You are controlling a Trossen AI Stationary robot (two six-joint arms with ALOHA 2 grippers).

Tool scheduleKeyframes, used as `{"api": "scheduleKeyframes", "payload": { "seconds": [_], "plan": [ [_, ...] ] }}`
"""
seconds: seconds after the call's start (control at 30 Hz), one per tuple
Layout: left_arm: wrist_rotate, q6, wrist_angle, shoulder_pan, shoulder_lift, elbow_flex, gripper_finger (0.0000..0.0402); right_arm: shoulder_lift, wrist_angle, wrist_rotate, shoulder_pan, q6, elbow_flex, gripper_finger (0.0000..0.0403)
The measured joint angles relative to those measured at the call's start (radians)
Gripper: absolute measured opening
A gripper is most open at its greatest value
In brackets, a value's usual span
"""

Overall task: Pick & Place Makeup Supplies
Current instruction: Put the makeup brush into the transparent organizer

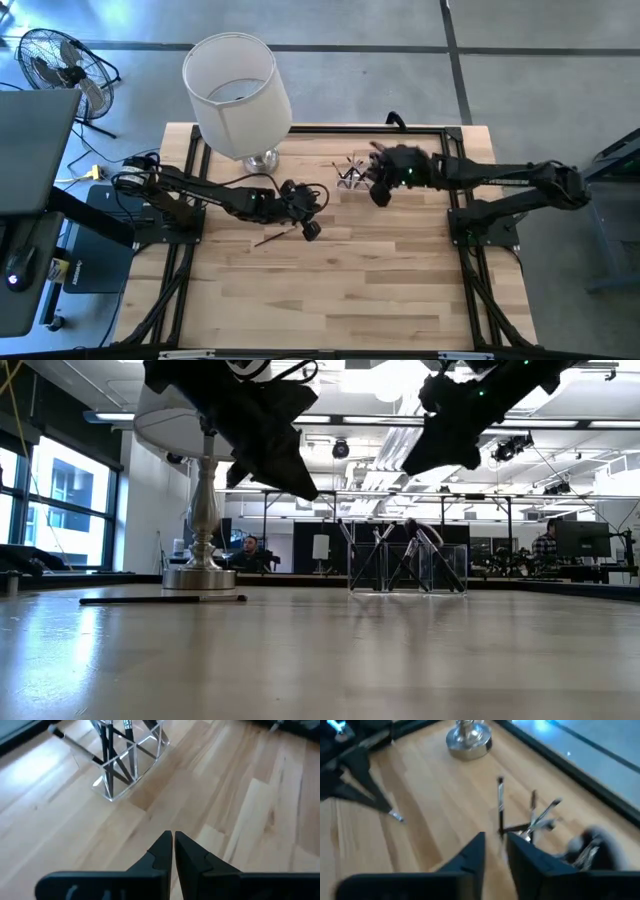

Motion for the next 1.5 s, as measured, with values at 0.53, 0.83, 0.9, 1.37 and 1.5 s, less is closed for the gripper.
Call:
{"api": "scheduleKeyframes", "payload": {
  "seconds": [0.53,0.83,0.9,1.37,1.5],
  "plan": [
    [0.231,0.145,-0.045,0.0,-0.011,0.002,0.0124,0.071,-0.04,0.3,0.443,0.492,0.0,0.0004],
    [0.203,0.113,-0.383,-0.036,-0.011,0.118,0.0129,0.178,-0.037,0.349,0.574,0.692,0.0,0.0004],
    [0.197,0.086,-0.444,-0.048,-0.011,0.124,0.0129,0.2,-0.032,0.354,0.591,0.724,0.0,0.0002],
    [0.126,-0.065,-0.596,-0.183,-0.029,0.033,0.0129,0.259,0.089,0.385,0.617,0.773,0.0,0.0002],
    [0.114,-0.105,-0.549,-0.219,-0.086,-0.032,0.0129,0.259,0.1,0.385,0.617,0.76,0.0,0.0001]
  ]
}}
